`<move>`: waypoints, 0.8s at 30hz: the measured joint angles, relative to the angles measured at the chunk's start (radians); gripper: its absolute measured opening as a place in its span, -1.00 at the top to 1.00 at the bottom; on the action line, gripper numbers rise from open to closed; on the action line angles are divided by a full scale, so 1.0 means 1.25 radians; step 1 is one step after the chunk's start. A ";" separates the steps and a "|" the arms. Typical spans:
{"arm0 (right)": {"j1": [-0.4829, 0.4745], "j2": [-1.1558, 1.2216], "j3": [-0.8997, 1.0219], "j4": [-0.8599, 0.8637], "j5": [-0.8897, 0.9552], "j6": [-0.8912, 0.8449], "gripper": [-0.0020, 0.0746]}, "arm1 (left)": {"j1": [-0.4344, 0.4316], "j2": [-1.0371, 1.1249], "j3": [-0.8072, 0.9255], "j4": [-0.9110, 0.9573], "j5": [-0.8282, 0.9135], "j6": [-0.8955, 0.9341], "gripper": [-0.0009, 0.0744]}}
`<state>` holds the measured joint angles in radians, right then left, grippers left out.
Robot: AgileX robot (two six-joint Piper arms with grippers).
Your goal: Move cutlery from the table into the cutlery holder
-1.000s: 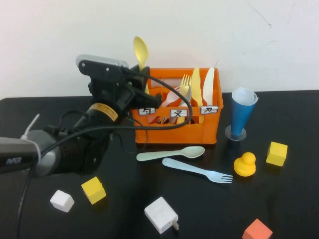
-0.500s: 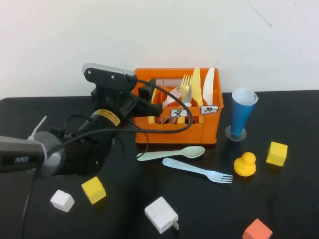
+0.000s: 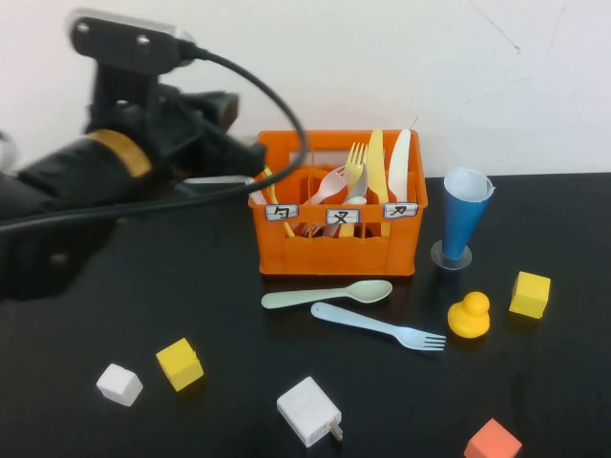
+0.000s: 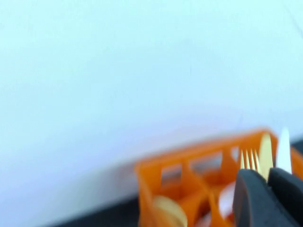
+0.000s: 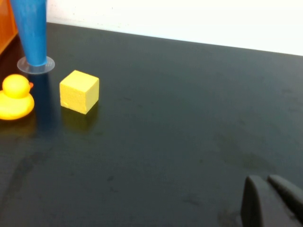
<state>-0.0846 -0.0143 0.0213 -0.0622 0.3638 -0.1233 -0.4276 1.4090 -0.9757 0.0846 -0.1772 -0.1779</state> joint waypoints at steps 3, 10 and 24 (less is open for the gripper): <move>0.000 0.000 0.000 0.000 0.000 0.000 0.96 | -0.016 -0.062 0.000 0.032 0.149 0.005 0.94; 0.000 0.000 0.000 0.000 0.000 0.000 0.96 | -0.153 -0.085 0.000 0.005 0.484 0.302 0.97; 0.000 0.000 0.000 0.000 0.000 0.000 0.96 | -0.205 0.046 -0.035 -0.283 0.936 0.747 0.98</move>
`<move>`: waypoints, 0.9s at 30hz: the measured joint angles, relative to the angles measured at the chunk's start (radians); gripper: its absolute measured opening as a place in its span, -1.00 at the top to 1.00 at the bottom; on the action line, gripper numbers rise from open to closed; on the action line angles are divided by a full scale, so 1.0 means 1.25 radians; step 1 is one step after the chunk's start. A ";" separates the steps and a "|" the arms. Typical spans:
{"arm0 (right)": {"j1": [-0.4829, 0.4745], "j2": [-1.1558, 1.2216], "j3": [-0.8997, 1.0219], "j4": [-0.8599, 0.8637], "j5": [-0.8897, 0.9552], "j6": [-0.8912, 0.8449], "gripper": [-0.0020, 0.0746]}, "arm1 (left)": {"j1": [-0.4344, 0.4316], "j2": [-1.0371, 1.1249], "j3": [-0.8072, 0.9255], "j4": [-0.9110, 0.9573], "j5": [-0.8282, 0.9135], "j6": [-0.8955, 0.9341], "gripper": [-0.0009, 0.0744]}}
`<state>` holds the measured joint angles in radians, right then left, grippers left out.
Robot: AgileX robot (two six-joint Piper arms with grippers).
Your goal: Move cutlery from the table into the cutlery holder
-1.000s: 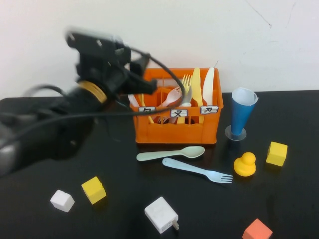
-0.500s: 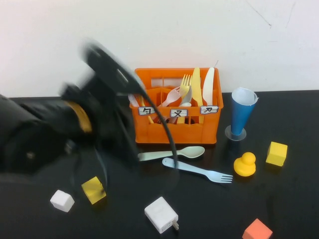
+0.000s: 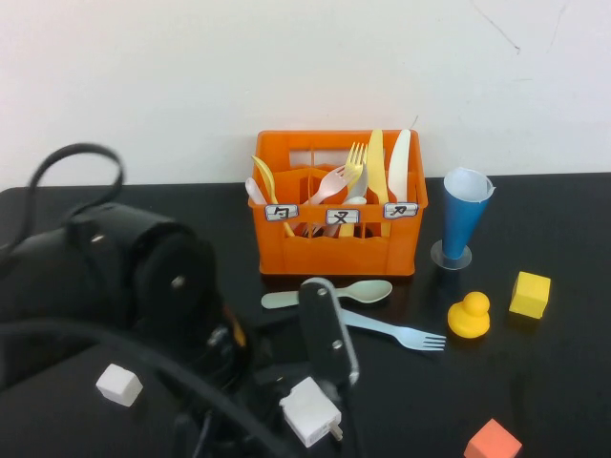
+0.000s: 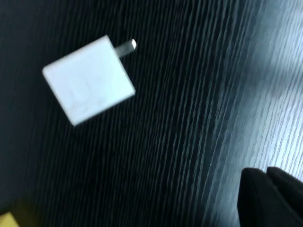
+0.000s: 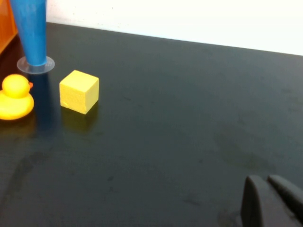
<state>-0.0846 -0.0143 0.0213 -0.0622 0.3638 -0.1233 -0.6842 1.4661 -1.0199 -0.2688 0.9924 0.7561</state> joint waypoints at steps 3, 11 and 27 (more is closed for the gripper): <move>0.000 0.000 0.000 0.000 0.000 0.000 0.96 | 0.000 0.043 -0.038 -0.018 0.010 0.000 0.98; 0.000 0.000 0.000 0.000 0.000 0.000 0.96 | -0.005 0.169 -0.133 -0.008 0.012 -0.066 0.98; 0.000 0.000 0.000 0.000 0.000 0.000 0.96 | -0.030 0.201 -0.134 0.076 -0.074 -0.044 0.96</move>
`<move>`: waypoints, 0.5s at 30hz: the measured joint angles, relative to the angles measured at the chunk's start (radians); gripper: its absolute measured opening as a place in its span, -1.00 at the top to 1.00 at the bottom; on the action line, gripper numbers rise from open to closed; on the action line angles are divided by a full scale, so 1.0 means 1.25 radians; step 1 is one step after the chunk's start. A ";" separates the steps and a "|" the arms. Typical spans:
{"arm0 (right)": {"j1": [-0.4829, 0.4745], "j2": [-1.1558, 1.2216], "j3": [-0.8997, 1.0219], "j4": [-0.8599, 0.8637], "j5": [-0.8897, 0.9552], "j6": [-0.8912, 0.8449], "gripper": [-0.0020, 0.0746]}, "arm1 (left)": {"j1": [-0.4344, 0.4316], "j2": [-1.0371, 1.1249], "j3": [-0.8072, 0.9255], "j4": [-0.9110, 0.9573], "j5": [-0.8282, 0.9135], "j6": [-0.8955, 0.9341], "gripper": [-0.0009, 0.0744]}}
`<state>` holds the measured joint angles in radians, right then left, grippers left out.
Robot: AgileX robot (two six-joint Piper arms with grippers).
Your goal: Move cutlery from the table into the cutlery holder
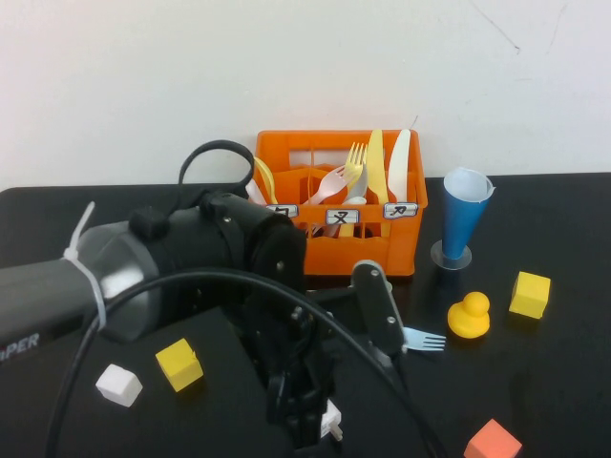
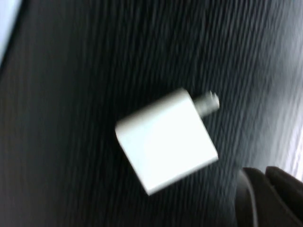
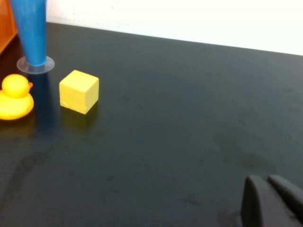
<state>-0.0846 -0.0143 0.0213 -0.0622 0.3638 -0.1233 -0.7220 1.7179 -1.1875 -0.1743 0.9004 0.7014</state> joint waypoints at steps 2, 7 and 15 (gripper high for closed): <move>0.000 0.000 0.000 0.000 0.000 0.000 0.96 | -0.011 0.001 0.000 -0.002 -0.017 0.011 0.91; 0.000 0.000 0.000 0.000 0.000 0.000 0.96 | -0.036 0.001 -0.001 -0.008 -0.047 0.001 0.57; 0.000 0.000 0.000 0.000 0.000 0.000 0.96 | -0.020 0.003 -0.001 0.050 -0.100 -0.254 0.04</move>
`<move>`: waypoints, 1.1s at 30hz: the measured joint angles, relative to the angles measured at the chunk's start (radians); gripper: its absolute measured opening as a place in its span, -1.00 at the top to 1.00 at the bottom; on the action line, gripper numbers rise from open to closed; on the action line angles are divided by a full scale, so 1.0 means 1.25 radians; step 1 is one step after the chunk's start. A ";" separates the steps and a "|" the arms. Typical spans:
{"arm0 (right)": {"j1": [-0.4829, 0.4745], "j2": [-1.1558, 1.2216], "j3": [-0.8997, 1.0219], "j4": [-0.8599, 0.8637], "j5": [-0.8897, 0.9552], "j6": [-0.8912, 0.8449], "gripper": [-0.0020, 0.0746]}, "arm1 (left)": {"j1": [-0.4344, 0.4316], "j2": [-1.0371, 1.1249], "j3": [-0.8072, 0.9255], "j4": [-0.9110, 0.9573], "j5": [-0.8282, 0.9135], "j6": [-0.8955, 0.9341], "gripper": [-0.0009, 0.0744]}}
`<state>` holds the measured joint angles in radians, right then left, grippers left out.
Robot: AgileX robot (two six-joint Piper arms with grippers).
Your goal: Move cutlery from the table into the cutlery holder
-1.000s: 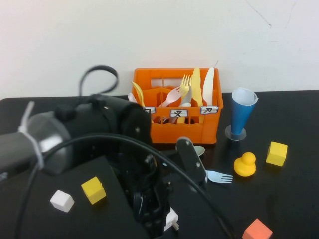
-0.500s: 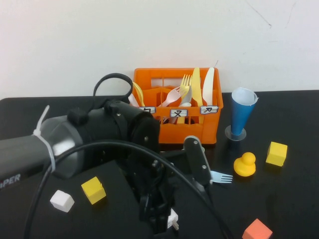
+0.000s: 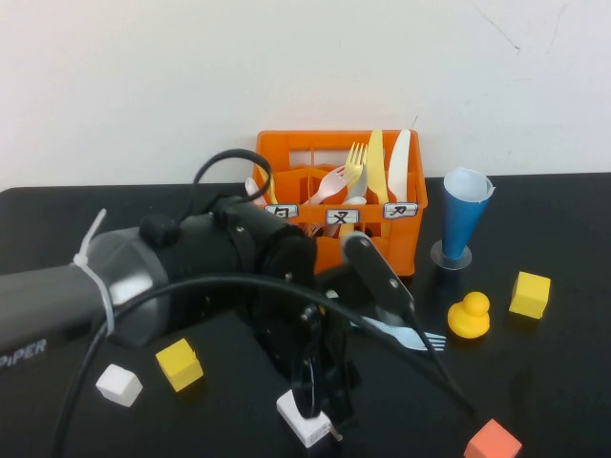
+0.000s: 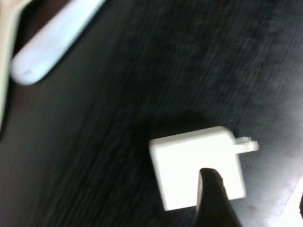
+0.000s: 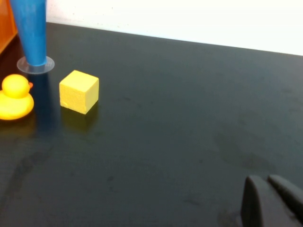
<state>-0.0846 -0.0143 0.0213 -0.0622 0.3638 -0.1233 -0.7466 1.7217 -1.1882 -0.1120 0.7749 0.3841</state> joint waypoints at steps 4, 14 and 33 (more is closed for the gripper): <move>0.000 0.000 0.000 0.000 0.000 0.000 0.96 | 0.031 0.025 -0.017 0.011 -0.016 -0.047 0.02; 0.000 0.000 0.000 0.000 0.000 0.000 0.96 | 0.058 0.189 -0.156 0.060 -0.022 -0.078 0.01; 0.000 0.000 0.000 0.000 0.000 0.000 0.96 | 0.070 0.299 -0.207 0.239 -0.251 -0.058 0.01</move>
<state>-0.0846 -0.0143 0.0213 -0.0622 0.3638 -0.1233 -0.6585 2.0958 -1.4467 0.1867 0.4616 0.3121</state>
